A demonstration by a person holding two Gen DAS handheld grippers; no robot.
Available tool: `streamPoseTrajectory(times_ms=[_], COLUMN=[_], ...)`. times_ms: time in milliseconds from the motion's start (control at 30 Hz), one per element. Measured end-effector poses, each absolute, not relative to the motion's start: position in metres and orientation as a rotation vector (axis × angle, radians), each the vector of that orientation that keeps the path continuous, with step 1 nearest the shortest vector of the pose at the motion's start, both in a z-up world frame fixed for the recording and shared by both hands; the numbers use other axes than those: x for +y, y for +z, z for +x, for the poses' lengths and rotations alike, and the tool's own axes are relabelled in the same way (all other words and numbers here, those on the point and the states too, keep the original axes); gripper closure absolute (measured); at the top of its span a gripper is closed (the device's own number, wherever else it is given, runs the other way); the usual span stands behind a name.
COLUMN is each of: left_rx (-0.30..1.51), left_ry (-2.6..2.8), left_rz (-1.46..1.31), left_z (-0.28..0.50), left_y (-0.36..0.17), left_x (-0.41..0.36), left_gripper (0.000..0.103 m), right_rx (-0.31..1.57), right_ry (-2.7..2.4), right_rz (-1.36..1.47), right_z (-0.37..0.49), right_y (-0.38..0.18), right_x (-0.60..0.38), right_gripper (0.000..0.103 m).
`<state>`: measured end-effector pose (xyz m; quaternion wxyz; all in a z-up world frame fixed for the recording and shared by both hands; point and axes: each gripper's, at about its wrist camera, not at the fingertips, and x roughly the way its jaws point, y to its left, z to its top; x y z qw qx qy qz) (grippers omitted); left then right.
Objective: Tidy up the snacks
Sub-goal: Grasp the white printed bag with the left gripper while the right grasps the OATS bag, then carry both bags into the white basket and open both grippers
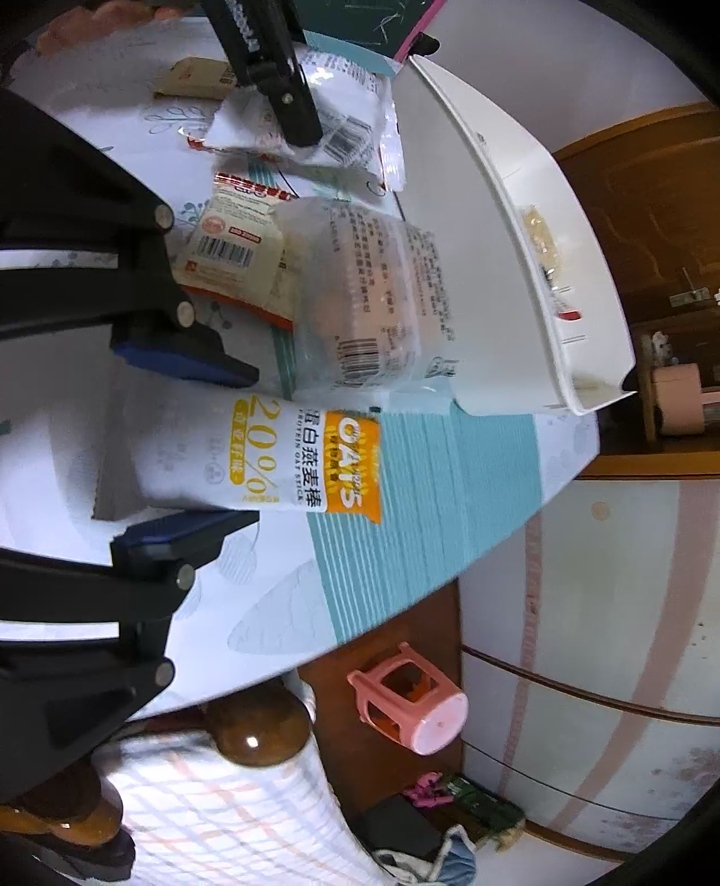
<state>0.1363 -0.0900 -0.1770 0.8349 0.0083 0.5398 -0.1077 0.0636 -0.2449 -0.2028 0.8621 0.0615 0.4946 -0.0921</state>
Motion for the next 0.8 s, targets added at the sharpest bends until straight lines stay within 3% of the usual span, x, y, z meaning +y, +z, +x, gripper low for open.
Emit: streamPoseTrajectory(times_ms=[800], left_rx=[0.924], left_ry=[-0.281], left_rz=[-0.050], left_z=[0.082], left_y=[-0.072], left_x=[-0.045], left_gripper=[0.043], right_rx=[0.830], right_ry=[0.028], right_rz=[0.141], right_z=[0.023], right_y=[-0.111], right_x=[-0.207], right_gripper=[0.061])
